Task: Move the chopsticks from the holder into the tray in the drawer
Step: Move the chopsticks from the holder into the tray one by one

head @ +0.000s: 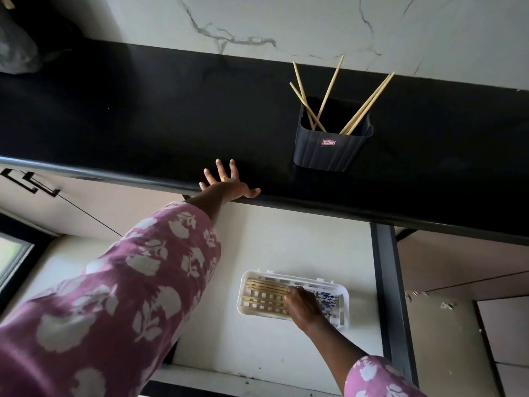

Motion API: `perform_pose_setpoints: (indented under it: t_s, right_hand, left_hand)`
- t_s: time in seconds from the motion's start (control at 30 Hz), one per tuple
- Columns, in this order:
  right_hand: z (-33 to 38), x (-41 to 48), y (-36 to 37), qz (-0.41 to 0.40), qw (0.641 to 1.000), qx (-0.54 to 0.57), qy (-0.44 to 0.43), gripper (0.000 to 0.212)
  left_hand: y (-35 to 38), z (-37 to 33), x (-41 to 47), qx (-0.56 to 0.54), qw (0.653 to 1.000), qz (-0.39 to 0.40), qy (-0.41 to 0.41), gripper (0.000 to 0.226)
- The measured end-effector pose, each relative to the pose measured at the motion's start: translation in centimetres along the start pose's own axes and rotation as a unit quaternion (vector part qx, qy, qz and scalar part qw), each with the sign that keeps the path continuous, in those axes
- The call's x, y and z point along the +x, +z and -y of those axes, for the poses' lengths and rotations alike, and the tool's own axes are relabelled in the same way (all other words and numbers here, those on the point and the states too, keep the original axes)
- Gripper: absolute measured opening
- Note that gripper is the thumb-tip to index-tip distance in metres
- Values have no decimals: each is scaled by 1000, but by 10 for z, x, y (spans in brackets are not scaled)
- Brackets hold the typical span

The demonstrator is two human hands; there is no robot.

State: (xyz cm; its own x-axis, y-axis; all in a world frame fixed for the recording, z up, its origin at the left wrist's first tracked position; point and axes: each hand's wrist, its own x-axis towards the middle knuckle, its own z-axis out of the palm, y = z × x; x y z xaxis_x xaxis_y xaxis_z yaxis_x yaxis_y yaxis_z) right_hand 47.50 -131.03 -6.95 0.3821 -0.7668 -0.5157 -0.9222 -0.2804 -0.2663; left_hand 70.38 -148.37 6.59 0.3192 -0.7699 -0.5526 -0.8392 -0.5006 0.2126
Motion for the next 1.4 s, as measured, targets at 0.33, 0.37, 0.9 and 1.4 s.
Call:
perform_pose_setpoints:
  t_s: [0.33, 0.37, 0.9, 1.4]
  right_hand:
    - [11, 17, -126, -491, 861, 22, -131, 13]
    - [12, 22, -147, -535, 835, 24, -126, 14]
    - [13, 102, -357, -400, 901, 142, 94, 22]
    - [13, 134, -363, -335, 908, 153, 201, 27]
  left_hand:
    - [-4, -8, -9, 31, 999, 19, -27, 94]
    - [-5, -8, -10, 30, 999, 20, -25, 93]
    - [-3, -7, -1, 23, 999, 21, -35, 99]
    - [0, -8, 5, 5, 999, 27, -44, 107]
